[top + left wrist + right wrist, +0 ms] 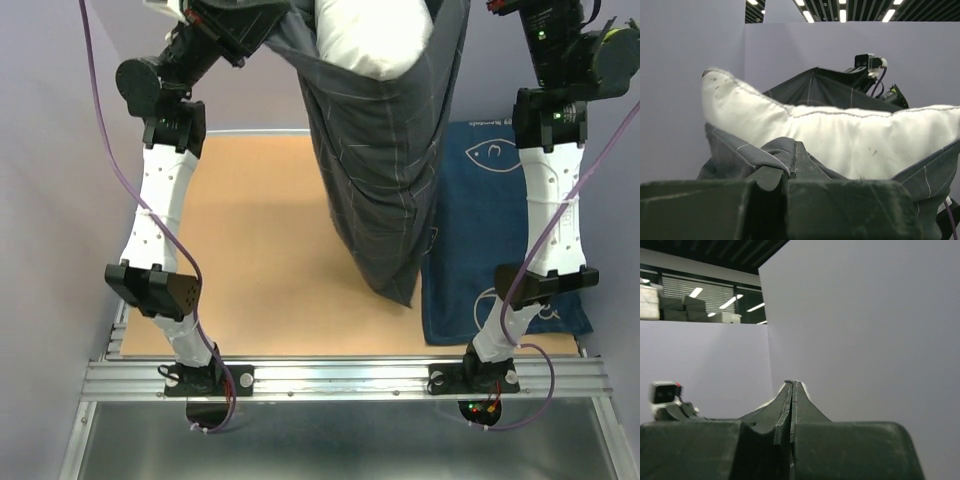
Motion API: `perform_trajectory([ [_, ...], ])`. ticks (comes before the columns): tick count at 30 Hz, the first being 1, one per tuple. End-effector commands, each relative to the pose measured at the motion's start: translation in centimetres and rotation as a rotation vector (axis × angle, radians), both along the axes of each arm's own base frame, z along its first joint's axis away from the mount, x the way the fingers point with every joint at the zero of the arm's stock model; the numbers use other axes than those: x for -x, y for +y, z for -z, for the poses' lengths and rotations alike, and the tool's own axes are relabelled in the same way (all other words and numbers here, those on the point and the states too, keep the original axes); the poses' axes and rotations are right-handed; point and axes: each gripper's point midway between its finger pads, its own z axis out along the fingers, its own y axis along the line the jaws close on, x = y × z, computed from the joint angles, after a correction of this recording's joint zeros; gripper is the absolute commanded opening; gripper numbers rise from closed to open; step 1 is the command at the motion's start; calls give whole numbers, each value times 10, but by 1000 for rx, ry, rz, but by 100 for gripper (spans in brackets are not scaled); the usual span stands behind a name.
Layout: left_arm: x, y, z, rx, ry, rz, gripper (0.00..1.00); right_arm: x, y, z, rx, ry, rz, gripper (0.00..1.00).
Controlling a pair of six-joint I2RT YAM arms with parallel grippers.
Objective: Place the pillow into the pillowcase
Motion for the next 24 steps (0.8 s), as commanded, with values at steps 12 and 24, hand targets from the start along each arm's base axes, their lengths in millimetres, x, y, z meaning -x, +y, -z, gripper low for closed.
perform_trajectory([
  [12,-40,220,369,-759,739,-652,60,-45,242,283,134,798,-641,1],
  [24,-13,213,429,-977,723,-443,97,-77,287,361,197,904,-676,1],
])
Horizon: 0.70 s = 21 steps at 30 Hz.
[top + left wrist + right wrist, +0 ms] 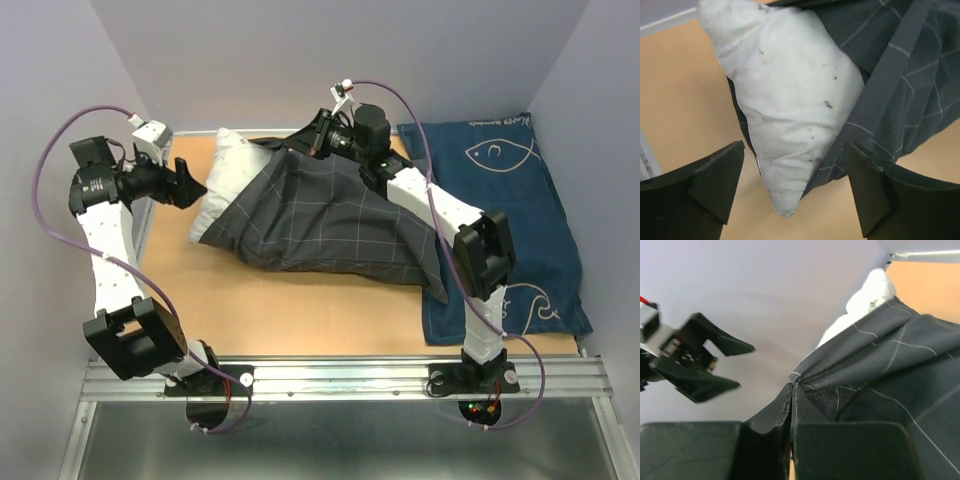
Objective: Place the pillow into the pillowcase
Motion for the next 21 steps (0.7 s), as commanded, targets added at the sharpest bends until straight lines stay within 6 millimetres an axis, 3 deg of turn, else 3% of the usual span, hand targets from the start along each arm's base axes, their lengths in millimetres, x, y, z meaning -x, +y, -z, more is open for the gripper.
perform_trajectory([
  [1,17,-20,50,-45,97,153,97,11,10,-62,-133,-149,-60,2],
  [3,9,-27,71,-84,97,179,98,21,9,-76,-138,-177,-90,15],
  [4,6,-33,77,-94,98,196,99,25,8,-76,-129,-172,-95,39],
  [5,0,-38,84,-107,93,225,99,29,4,-69,-93,-142,-98,51],
  [6,-3,-50,88,-114,91,263,99,35,-10,-79,-58,-191,-84,60],
  [7,-6,-55,92,-115,93,278,99,35,-21,-58,-3,-148,-68,73],
  [8,-11,-58,94,-115,89,291,99,36,-35,-36,65,-75,-50,76],
  [9,-14,-65,104,-95,114,316,97,37,-64,-42,89,-82,-23,76],
  [10,-19,-66,106,-94,117,321,94,39,-83,-2,162,33,-8,76],
  [11,-23,-66,116,-83,144,323,91,38,-102,12,202,68,21,75],
  [12,-27,-66,117,-77,150,323,86,40,-137,28,300,72,82,74],
  [14,-30,-64,121,-78,156,323,75,41,-169,52,439,76,163,72],
  [15,-31,-63,121,-77,159,313,65,37,-188,63,546,41,218,69],
  [17,-33,-55,119,-69,156,286,49,58,-200,90,643,90,178,66],
  [18,-32,-49,117,-65,153,269,27,65,-202,99,670,96,146,61],
  [19,-33,-44,118,-55,170,237,17,74,-204,110,693,132,113,59],
  [20,-33,-25,118,-53,180,174,2,79,-202,125,714,163,70,57],
  [21,-32,-14,118,-48,191,135,0,80,-203,138,732,192,56,55],
])
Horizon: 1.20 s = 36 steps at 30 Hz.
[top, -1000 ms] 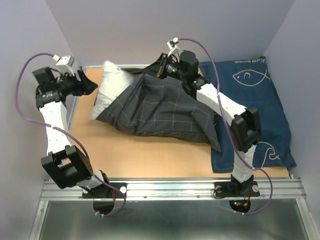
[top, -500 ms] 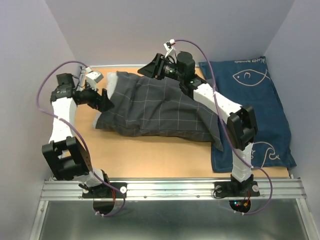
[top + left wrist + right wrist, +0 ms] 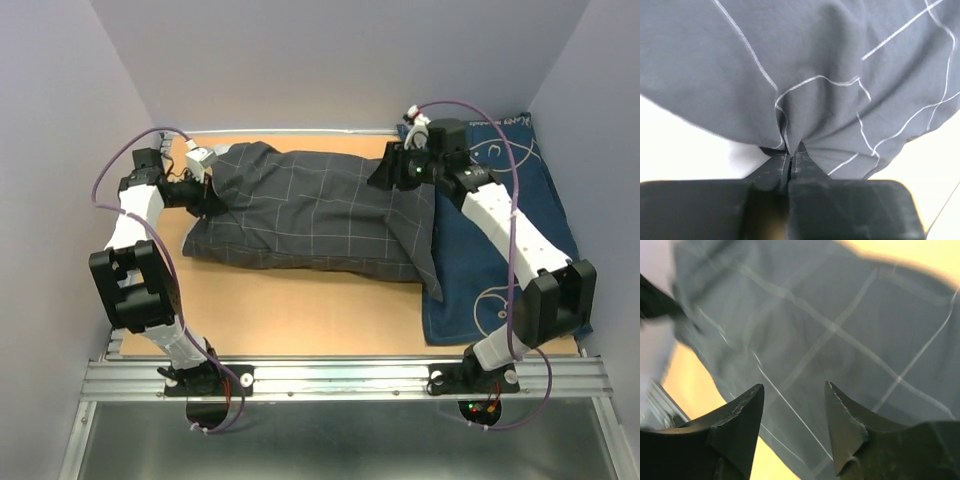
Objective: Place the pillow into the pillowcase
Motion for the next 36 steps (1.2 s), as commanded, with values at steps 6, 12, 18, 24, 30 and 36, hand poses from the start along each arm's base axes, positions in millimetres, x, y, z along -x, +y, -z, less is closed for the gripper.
perform_trajectory([
  [6,18,129,16,-231,52,-485,0,7,-13,146,352,258,-108,50],
  [12,56,130,76,-326,273,-476,0,-100,-13,167,521,138,-18,49],
  [18,31,-48,47,-120,217,27,0,-230,5,63,508,-285,98,56],
  [24,83,-194,-33,-5,-55,534,37,-219,-17,-2,528,-412,164,81],
  [30,103,-182,-118,9,-301,475,75,-108,-36,-28,469,-353,35,91],
  [36,42,-67,-132,-156,-446,30,94,48,-7,-25,272,-243,-278,98],
])
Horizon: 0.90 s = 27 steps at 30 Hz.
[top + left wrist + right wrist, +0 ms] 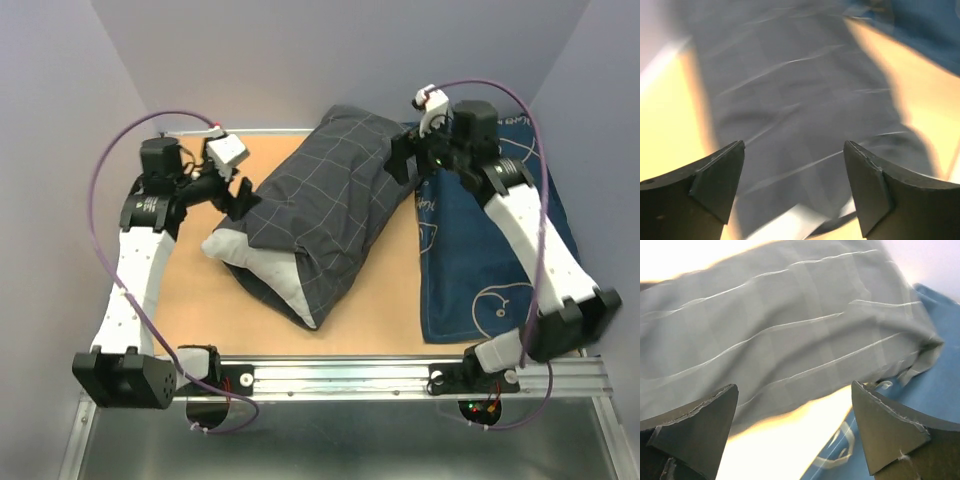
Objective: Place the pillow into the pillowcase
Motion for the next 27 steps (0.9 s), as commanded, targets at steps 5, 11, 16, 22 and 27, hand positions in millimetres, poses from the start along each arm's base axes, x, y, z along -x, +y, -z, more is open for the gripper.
perform_trajectory([
  [5,-35,111,70,-260,-86,-295,96,150,81,75,67,209,-371,97],
  [11,-45,111,115,-266,-9,-215,96,131,73,167,212,407,-209,97],
  [16,17,50,184,-401,150,246,71,114,31,206,298,459,-96,97],
  [22,47,-16,163,-264,106,312,69,2,2,205,257,353,1,96],
  [27,18,-36,126,-182,62,200,81,-70,21,148,189,194,28,96],
])
